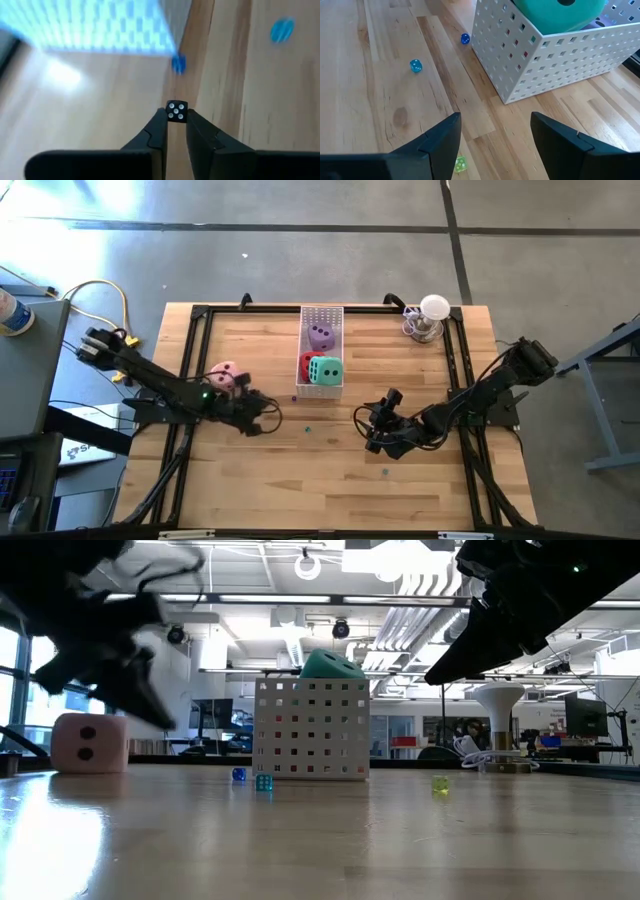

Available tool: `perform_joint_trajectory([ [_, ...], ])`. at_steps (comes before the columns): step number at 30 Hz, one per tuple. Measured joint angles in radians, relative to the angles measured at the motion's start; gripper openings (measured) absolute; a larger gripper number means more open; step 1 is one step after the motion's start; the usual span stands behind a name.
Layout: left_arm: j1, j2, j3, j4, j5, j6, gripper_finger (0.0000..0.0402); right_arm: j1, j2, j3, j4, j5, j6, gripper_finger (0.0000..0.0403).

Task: Pick & Place Dice
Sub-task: Put the small black die into the bin, then put the large pink die into the bin

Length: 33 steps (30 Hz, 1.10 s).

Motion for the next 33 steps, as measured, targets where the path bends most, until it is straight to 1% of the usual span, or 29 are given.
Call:
perform_joint_trajectory([
  [4,0.074,0.000,0.128,0.006,0.019,0.174,0.0037,0.000,0.000,0.000,0.000,0.000,0.000,0.0231],
  [8,0.143,0.000,0.240,0.006,0.029,0.268,0.0037,0.000,0.000,0.000,0.000,0.000,0.000,0.0231],
  [10,0.178,0.000,0.271,0.025,0.047,0.311,0.0037,0.000,0.000,0.000,0.000,0.000,0.000,0.0231],
  [13,0.245,0.008,0.279,0.096,0.136,0.356,0.0037,0.000,0.000,0.000,0.000,0.000,-0.001,0.0231],
  [15,0.296,0.028,0.280,0.141,0.218,0.358,0.0037,0.000,0.000,0.000,0.000,0.000,-0.004,0.0231],
  [17,0.339,0.056,0.280,0.152,0.268,0.358,0.0037,0.000,0.000,0.000,0.003,0.000,-0.013,0.0231],
  [20,0.387,0.099,0.279,0.180,0.295,0.358,0.0043,0.000,0.000,0.000,0.008,-0.001,-0.017,0.0231],
  [22,0.408,0.120,0.279,0.192,0.315,0.358,0.0059,0.000,0.000,0.000,0.009,-0.001,-0.018,0.0231],
  [24,0.422,0.138,0.279,0.208,0.356,0.358,0.0075,0.000,0.000,0.000,0.008,-0.001,-0.018,0.0231],
  [27,0.427,0.157,0.280,0.243,0.409,0.358,0.0089,0.000,0.000,0.000,0.008,-0.001,-0.021,0.0231],
  [33,0.427,0.168,0.280,0.250,0.382,0.328,0.0104,0.000,0.000,0.000,0.008,0.000,-0.026,0.0231],
])
